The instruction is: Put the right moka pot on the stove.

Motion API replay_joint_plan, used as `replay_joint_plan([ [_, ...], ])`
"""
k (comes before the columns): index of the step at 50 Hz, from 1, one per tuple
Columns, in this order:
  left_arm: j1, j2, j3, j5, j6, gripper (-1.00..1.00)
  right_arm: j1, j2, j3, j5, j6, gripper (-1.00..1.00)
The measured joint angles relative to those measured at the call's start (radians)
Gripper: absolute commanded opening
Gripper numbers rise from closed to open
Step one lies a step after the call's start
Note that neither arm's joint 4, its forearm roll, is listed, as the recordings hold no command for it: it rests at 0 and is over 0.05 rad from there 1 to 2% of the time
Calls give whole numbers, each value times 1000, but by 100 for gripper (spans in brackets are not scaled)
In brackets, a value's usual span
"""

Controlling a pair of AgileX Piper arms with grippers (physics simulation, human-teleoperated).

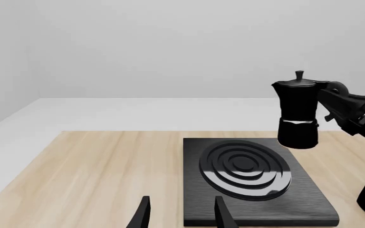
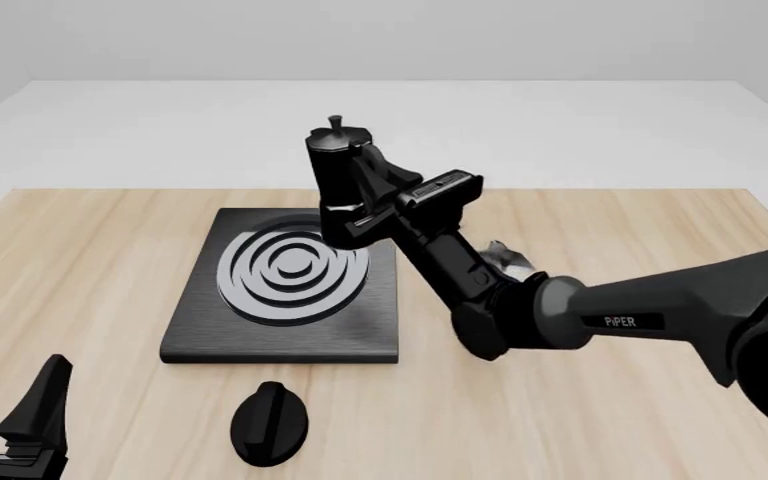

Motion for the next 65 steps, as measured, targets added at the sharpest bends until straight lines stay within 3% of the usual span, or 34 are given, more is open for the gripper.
replay_joint_plan([
  [65,0,0,0,0,0,100,93,273,-257,30,35,-100],
])
